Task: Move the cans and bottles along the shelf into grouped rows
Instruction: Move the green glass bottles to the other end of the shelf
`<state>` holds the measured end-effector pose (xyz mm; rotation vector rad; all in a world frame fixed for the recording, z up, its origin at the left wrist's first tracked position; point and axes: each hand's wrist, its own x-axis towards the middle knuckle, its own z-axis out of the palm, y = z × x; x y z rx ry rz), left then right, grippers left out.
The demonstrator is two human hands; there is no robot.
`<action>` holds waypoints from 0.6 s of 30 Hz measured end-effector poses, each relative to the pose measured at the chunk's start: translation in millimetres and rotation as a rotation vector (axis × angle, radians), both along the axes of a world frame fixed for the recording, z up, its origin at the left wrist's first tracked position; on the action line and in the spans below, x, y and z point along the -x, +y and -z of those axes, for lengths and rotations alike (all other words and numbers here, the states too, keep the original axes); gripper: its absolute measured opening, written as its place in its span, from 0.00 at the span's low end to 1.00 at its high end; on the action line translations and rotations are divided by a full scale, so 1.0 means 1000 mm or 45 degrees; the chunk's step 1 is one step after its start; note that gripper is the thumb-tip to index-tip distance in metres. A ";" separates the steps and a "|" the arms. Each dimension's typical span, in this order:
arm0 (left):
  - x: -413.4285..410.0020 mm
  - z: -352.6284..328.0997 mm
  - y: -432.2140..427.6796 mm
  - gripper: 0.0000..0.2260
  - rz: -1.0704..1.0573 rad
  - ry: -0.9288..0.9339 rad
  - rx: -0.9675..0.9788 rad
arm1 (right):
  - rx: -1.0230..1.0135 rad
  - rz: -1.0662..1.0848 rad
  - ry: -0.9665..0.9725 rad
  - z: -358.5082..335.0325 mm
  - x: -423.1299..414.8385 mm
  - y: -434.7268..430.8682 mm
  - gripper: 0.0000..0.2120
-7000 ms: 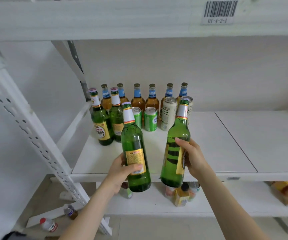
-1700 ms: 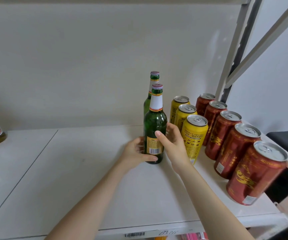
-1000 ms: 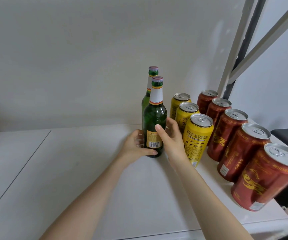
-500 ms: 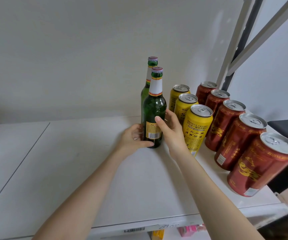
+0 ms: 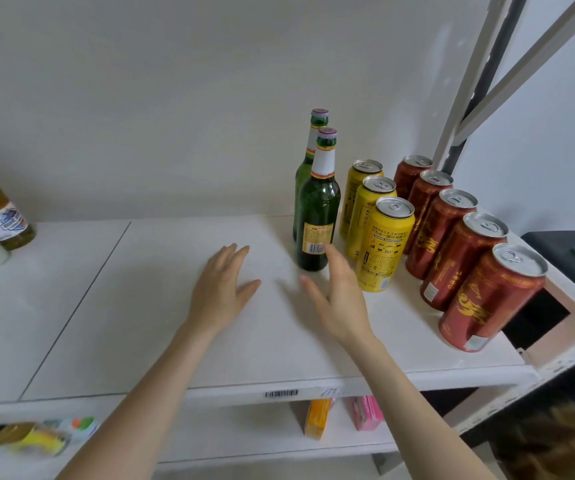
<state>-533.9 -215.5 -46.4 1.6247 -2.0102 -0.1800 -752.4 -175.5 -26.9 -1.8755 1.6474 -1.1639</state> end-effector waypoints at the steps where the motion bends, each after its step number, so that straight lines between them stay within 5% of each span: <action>1: -0.003 0.000 0.011 0.26 -0.026 -0.083 0.068 | -0.008 0.021 0.164 0.002 -0.001 0.008 0.35; 8: -0.026 -0.012 0.077 0.26 -0.088 -0.339 0.246 | 0.146 0.210 0.864 -0.003 -0.013 0.063 0.34; 18: -0.078 -0.029 0.160 0.27 -0.158 -0.466 0.273 | 0.119 0.252 1.126 -0.023 -0.057 0.129 0.39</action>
